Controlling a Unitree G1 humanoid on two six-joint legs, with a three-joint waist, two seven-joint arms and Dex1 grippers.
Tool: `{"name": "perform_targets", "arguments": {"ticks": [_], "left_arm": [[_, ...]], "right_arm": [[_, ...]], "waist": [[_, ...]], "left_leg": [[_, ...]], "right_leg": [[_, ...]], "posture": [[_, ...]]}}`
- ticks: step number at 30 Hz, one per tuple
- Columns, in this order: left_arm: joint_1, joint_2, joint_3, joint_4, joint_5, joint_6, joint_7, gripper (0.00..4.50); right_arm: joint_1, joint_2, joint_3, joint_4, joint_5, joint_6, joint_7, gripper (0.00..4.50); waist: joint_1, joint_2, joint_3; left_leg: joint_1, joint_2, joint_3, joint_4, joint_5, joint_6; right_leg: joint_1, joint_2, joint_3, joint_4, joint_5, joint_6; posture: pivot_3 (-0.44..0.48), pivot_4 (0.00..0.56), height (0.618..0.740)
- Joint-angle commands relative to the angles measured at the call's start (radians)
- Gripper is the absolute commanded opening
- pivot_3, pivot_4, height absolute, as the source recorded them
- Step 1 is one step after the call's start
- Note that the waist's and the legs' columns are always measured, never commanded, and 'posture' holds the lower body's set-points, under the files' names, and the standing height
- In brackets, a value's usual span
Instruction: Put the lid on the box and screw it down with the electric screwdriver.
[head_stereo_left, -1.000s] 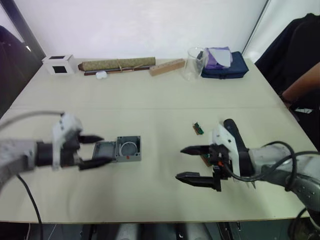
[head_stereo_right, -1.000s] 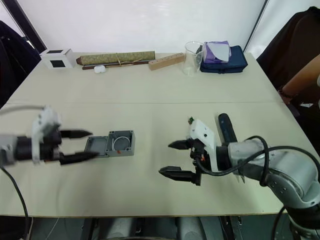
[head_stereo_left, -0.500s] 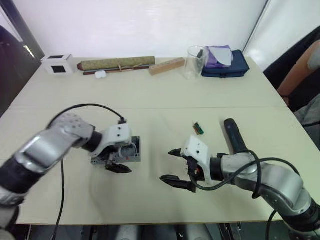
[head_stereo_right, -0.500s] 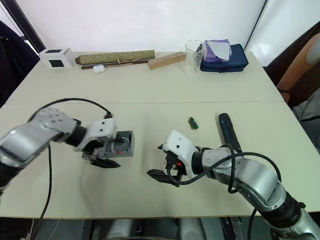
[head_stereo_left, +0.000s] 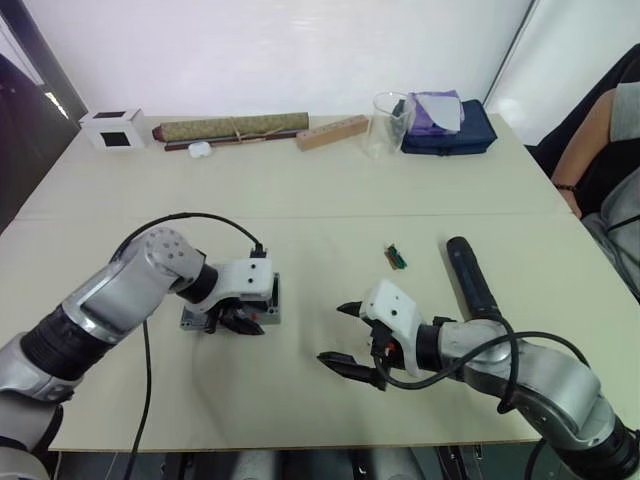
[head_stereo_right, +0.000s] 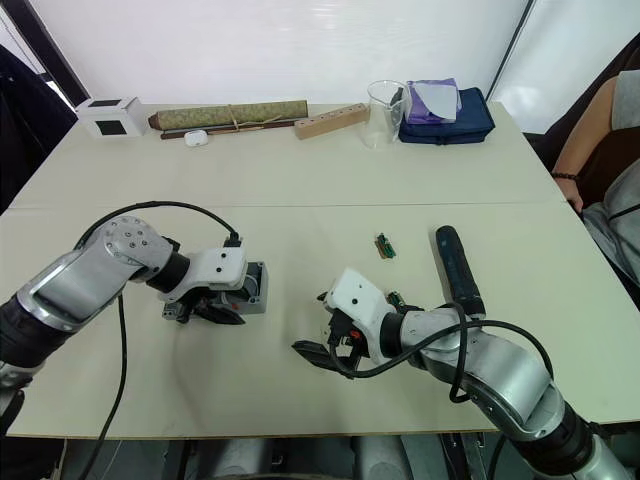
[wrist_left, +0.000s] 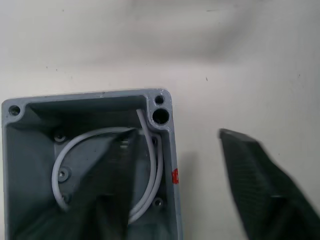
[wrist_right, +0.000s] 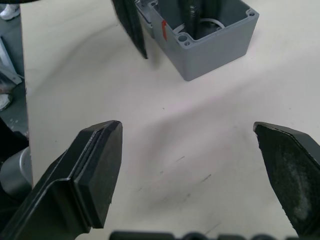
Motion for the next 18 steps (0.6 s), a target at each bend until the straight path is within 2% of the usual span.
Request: {"name": "perform_targets", "arguments": {"ticks": [1, 2, 3, 10, 12, 15, 18], "left_arm": [[-0.006, 0.007, -0.003, -0.024, 0.031, -0.019, -0.032, 0.54], [-0.007, 0.004, -0.002, -0.021, 0.038, -0.021, -0.036, 0.11], [-0.009, 0.000, -0.002, -0.017, 0.044, -0.023, -0.038, 0.03], [-0.037, -0.030, 0.005, 0.019, 0.042, -0.041, -0.096, 0.03], [-0.079, -0.056, 0.016, 0.072, 0.050, -0.088, -0.107, 0.03], [-0.161, -0.088, 0.032, 0.162, 0.041, -0.273, -0.200, 0.03], [-0.245, -0.124, -0.003, 0.242, 0.026, -0.406, -0.269, 0.03]], "right_arm": [[-0.006, 0.006, -0.031, -0.032, -0.013, -0.007, -0.003, 4.50], [-0.008, 0.005, -0.032, -0.030, -0.018, -0.006, -0.003, 4.50], [-0.009, 0.004, -0.033, -0.029, -0.021, -0.003, -0.002, 4.50], [-0.011, 0.003, -0.045, -0.025, -0.026, 0.008, 0.007, 4.50], [-0.003, -0.008, -0.064, -0.031, -0.021, 0.008, 0.016, 4.50], [0.025, -0.036, -0.124, -0.046, 0.002, -0.005, 0.050, 4.50], [0.047, -0.066, -0.159, -0.050, -0.005, -0.021, 0.073, 4.50]], "waist": [[0.001, 0.000, 0.000], [0.001, 0.000, 0.000], [0.001, 0.000, 0.000], [0.003, 0.000, -0.001], [0.004, 0.000, -0.001], [0.005, 0.000, 0.000], [0.006, -0.001, 0.000]], "left_leg": [[0.000, 0.000, 0.000, 0.000, 0.000, 0.000], [0.000, 0.000, 0.000, 0.000, 0.000, 0.000], [0.000, 0.000, 0.000, 0.000, 0.000, 0.000], [0.001, 0.000, 0.000, 0.001, 0.000, 0.000], [0.001, 0.000, 0.000, 0.001, 0.000, 0.000], [0.000, 0.000, -0.001, 0.003, 0.000, 0.000], [-0.001, 0.000, -0.001, 0.005, 0.000, 0.000]], "right_leg": [[0.000, 0.000, 0.000, 0.000, 0.000, 0.000], [0.000, 0.000, 0.000, 0.000, 0.000, 0.000], [0.000, 0.000, 0.000, 0.000, 0.000, 0.000], [0.002, 0.000, 0.000, 0.000, 0.000, 0.000], [0.002, 0.000, 0.000, 0.000, 0.000, 0.000], [0.002, 0.000, -0.001, 0.001, 0.000, 0.000], [0.003, 0.000, -0.002, 0.001, 0.000, 0.000]], "posture": [[0.000, 0.150, 0.740], [0.000, 0.150, 0.740], [0.000, 0.150, 0.740], [0.000, 0.150, 0.740], [0.000, 0.150, 0.740], [0.000, 0.150, 0.740], [0.000, 0.150, 0.740]]}}
